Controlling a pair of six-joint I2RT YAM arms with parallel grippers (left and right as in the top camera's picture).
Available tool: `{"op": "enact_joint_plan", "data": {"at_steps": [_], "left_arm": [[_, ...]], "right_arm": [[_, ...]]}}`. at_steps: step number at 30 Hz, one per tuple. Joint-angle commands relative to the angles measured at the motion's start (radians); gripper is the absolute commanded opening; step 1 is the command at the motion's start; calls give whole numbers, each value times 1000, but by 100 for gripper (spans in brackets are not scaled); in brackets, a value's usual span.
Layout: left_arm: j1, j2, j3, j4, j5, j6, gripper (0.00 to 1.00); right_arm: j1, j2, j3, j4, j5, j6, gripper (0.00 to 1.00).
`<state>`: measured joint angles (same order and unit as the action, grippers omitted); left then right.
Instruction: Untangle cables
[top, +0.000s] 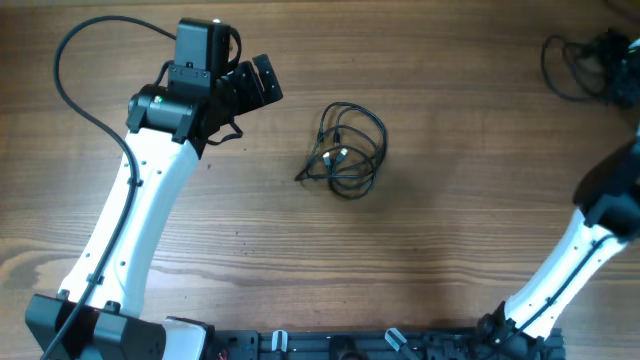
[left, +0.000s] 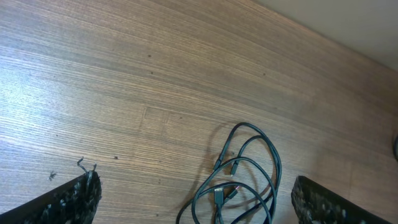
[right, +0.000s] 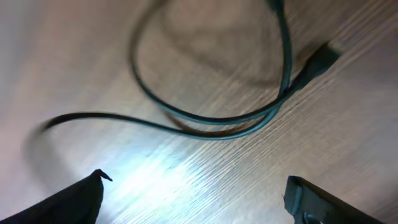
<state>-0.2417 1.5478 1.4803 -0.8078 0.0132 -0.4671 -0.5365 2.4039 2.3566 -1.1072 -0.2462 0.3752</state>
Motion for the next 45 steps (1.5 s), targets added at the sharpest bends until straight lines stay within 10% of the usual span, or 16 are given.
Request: {"op": "enact_joint_plan", "data": {"at_steps": [1,12,22,31,35,45], "left_arm": [[3,10,5,3,16,19,100],[2,11,5,6,167,77,100],[-71,132,5,-116,267,252,75],[-71,259,5,-327,328,373,72],[-71,281,5,-326,341,214,47],[-159,286,-140,-59,281,-547,52]], "right_arm": [[-15,-230,42,-6,-103,-92,100],[0,-349,42,-103,-469,-302,97],[206,-349,37,-189,-357,-346,96],[338,-348,37,-229,-244,-346,96],[349,-348,37,-233,-243,-346,96],[349,-348,37,-241,-244,-338,96]]}}
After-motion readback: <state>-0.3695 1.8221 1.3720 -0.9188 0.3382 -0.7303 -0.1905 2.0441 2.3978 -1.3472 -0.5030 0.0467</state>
